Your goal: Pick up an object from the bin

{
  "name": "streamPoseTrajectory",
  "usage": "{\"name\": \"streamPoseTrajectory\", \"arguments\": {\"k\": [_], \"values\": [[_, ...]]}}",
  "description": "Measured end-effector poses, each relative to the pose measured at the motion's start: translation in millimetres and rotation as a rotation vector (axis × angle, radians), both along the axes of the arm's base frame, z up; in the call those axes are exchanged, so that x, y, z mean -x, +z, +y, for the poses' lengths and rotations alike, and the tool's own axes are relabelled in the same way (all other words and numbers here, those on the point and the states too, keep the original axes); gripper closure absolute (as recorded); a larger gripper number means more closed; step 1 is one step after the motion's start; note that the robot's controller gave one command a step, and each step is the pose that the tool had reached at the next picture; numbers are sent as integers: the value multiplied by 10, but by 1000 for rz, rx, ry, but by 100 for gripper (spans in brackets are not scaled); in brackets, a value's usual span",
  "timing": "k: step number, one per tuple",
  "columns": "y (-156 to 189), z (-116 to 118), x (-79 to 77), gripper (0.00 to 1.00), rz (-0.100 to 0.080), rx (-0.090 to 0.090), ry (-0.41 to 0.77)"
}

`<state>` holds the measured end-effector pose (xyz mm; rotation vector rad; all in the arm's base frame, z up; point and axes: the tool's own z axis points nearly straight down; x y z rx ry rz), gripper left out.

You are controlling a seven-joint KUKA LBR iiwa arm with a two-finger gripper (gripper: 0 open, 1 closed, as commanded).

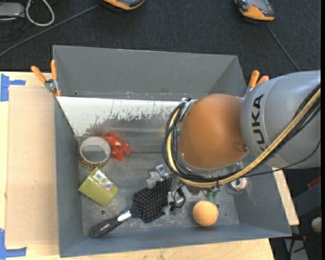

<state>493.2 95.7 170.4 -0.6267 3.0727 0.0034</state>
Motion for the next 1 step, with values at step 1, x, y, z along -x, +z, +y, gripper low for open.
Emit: {"name": "streamPoseTrajectory", "arguments": {"k": [1], "values": [[0,-1,0,100,0,0,-1]]}}
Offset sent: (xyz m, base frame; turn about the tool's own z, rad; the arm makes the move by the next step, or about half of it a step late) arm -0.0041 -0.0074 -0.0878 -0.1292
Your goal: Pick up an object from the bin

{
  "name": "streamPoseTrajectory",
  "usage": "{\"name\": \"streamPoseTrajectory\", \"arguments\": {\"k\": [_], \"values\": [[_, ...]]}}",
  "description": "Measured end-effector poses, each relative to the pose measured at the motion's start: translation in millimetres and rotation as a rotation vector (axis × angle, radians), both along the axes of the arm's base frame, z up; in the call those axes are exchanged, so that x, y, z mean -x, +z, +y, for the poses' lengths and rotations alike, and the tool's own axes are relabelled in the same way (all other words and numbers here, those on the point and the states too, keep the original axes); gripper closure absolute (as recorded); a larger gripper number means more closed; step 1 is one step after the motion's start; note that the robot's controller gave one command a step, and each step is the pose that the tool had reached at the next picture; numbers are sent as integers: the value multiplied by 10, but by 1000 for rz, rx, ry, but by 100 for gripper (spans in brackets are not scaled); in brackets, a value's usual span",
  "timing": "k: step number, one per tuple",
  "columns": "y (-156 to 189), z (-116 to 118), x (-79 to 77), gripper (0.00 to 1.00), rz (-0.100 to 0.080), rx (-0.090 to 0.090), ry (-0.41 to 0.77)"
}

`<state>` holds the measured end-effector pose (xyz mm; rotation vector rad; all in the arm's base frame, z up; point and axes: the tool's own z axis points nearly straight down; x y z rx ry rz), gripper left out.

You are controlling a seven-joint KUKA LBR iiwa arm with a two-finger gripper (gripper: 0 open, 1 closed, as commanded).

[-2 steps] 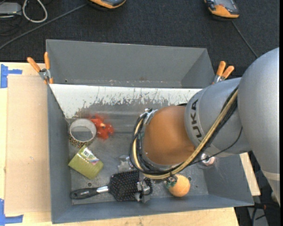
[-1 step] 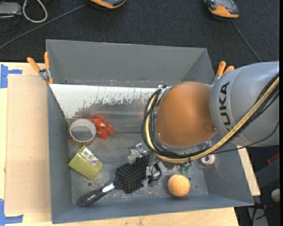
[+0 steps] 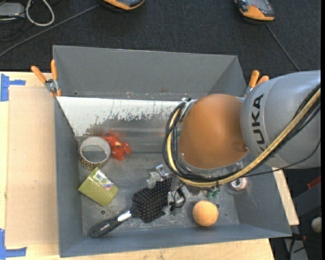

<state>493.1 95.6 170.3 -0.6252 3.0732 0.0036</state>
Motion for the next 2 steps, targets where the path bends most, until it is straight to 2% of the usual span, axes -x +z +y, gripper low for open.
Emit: {"name": "streamPoseTrajectory", "arguments": {"k": [1,2], "values": [[-558,-41,4,100,-10,-1,84],[-788,-3,103,100,-29,0,182]]}}
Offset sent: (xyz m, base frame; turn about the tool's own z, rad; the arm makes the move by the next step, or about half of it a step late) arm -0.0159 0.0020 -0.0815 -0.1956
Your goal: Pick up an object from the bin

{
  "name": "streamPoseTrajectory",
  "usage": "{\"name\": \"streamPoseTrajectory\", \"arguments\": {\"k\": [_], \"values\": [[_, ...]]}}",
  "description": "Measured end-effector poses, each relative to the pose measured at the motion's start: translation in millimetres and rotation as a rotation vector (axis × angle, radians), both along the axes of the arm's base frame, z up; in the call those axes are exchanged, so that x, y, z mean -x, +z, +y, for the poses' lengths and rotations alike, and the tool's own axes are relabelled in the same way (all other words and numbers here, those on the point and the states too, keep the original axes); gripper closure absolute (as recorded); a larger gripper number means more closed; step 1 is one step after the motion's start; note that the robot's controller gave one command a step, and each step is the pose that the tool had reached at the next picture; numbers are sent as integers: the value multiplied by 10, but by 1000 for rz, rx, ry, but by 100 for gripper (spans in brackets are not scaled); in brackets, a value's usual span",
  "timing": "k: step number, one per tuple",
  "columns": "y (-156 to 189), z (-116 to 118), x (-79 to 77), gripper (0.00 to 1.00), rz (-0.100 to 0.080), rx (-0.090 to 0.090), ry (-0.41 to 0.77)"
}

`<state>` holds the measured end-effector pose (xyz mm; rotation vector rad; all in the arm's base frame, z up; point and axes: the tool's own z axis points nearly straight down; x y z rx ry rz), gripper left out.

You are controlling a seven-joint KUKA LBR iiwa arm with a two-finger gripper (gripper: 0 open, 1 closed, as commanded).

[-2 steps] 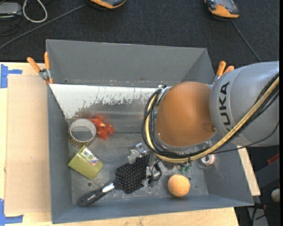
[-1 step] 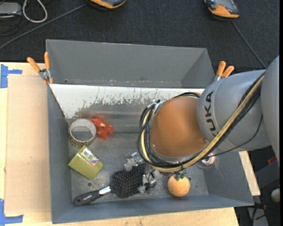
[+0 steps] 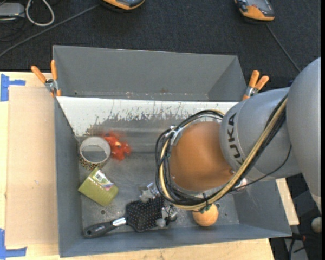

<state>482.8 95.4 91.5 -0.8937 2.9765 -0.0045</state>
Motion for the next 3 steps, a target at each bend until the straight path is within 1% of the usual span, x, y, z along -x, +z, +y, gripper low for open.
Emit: {"name": "streamPoseTrajectory", "arguments": {"k": [1,2,3], "values": [[0,0,0,100,0,0,0],[-120,40,-67,100,3,0,-33],[-173,65,-118,100,15,2,-150]]}}
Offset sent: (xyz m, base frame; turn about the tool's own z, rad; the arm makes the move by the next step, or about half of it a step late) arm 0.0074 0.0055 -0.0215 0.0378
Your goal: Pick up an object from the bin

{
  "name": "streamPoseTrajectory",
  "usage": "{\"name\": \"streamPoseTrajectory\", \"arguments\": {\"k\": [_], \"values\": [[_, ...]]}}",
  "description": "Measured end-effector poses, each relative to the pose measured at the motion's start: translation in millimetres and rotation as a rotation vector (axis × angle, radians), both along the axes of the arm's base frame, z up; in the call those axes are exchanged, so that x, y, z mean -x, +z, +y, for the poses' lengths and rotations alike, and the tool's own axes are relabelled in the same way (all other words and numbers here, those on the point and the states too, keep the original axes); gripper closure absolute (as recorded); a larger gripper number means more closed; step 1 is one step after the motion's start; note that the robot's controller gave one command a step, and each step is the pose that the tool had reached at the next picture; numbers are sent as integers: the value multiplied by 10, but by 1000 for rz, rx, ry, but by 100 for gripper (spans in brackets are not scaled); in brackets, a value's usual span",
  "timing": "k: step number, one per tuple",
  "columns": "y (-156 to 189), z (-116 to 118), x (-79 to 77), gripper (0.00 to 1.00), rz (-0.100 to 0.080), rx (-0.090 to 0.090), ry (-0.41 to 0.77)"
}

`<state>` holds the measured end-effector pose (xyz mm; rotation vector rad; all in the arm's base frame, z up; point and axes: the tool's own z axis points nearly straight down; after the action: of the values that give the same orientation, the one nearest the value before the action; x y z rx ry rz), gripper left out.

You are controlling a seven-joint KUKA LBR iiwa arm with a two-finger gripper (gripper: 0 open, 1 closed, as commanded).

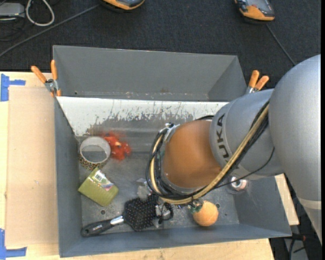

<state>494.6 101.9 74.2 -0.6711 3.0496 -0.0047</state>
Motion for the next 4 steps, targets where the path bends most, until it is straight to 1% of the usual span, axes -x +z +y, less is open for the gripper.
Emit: {"name": "streamPoseTrajectory", "arguments": {"k": [1,4], "values": [[-9,0,-31,100,14,3,-55],[-11,0,-31,100,14,3,-58]]}}
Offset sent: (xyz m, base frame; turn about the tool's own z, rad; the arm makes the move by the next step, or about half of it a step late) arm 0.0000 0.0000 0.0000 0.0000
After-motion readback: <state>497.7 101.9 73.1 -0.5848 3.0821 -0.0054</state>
